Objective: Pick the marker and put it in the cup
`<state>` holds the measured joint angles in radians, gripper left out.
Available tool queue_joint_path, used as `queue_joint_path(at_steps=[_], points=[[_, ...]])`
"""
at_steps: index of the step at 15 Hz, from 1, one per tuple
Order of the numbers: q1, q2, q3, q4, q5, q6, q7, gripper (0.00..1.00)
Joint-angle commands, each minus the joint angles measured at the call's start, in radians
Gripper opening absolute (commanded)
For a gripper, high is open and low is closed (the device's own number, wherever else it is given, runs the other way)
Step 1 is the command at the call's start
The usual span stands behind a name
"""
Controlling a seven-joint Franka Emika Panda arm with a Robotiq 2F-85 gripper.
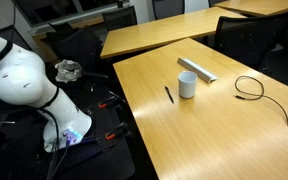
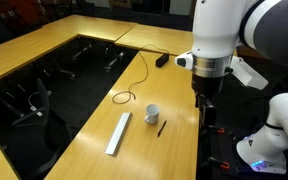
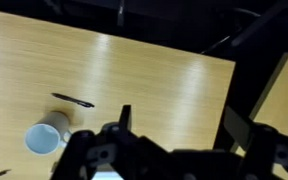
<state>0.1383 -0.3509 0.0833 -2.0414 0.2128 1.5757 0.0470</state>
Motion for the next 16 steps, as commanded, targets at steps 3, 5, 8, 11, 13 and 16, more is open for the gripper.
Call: queue_joint_path(at_steps=[3, 5, 8, 11, 13, 16], points=[[-0.014, 0.001, 0.012, 0.003, 0.003, -0.003, -0.003, 1.00], [-0.015, 0.001, 0.012, 0.003, 0.003, -0.003, -0.003, 1.00], [-0.042, -0.018, 0.030, -0.057, -0.047, 0.151, 0.082, 1.00], [-0.077, 0.002, 0.023, -0.125, -0.054, 0.290, 0.189, 1.00], [-0.103, 0.024, 0.010, -0.181, -0.036, 0.401, 0.240, 1.00], [-0.146, 0.069, 0.002, -0.267, -0.051, 0.594, 0.328, 1.00]])
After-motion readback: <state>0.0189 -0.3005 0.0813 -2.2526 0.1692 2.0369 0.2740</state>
